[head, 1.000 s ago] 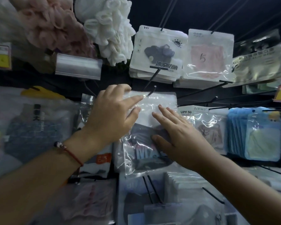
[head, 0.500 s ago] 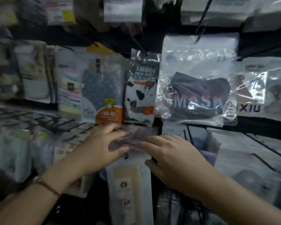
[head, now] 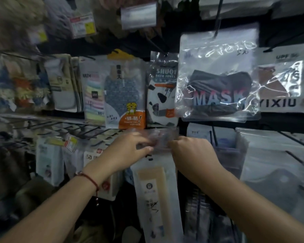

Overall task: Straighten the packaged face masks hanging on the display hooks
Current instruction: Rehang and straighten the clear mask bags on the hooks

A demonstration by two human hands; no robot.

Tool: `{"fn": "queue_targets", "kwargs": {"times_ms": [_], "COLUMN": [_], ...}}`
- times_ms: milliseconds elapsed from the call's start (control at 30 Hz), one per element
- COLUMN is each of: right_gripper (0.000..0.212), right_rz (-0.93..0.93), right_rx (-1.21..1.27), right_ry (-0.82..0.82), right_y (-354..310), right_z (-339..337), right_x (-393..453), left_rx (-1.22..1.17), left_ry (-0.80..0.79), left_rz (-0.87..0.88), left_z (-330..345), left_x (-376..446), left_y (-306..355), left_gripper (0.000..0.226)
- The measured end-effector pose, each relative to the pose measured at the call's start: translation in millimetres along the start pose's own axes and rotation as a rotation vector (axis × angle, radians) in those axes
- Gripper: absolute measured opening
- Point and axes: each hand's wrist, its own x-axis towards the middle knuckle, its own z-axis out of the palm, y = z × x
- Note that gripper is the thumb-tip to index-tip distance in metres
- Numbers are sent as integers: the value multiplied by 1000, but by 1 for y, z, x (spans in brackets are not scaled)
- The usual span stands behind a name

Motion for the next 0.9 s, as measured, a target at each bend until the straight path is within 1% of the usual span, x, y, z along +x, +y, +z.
{"fn": "queue_targets", "kwargs": {"times_ms": [67, 133, 167, 267, 333, 400, 467, 533, 567, 633, 667, 700, 733, 800, 833, 867, 900], "right_gripper": [19, 21, 23, 23, 30, 26, 20, 22, 23, 27, 29, 31, 32, 33, 33, 32, 31], "right_rz": [8, 12, 14, 8, 21, 25, 44, 81, 103, 127, 126, 122, 114, 81, 63, 47, 31], "right_rx": [12, 37, 60, 96, 110, 160, 207, 242, 269, 339, 367, 382, 385, 376, 376, 375, 372], "right_ry": [21, 83, 123, 217, 264, 318, 375, 435, 465, 528, 554, 571, 579, 588, 598, 611, 625], "right_y": [-1, -2, -3, -2, -4, -8, -11, -13, -15, -22, -26, -32, -38, -52, -60, -69, -77], "right_z": [1, 5, 8, 13, 17, 18, 18, 20, 21, 26, 28, 30, 32, 39, 44, 49, 55], "right_x": [0, 0, -1, 0, 0, 1, 1, -3, -5, -9, -12, -14, -18, -26, -31, -36, -40], "left_rx": [131, 276, 309, 233, 172, 102, 18, -79, -164, -407, -574, -762, -981, -1377, -1500, -1581, -1609], "left_ry": [10, 95, 157, 317, 408, 471, 497, 543, 595, 688, 684, 627, 527, 322, 255, 211, 180], "left_rz": [59, 148, 197, 290, 353, 385, 321, 116, 6, -181, -269, -344, -384, -390, -374, -366, -372], "left_z": [2, 5, 7, 8, 8, 7, 7, 6, 4, 0, 0, 1, 3, 7, 7, 8, 7], "left_x": [-1, -3, -4, -9, -14, -22, -30, -43, -50, -63, -66, -69, -72, -74, -79, -78, -79], "left_y": [-3, -5, -7, -15, -20, -22, -24, -28, -29, -31, -35, -39, -41, -47, -47, -48, -47], "left_gripper": [29, 32, 33, 28, 24, 23, 25, 37, 43, 48, 49, 52, 60, 80, 84, 82, 75]}}
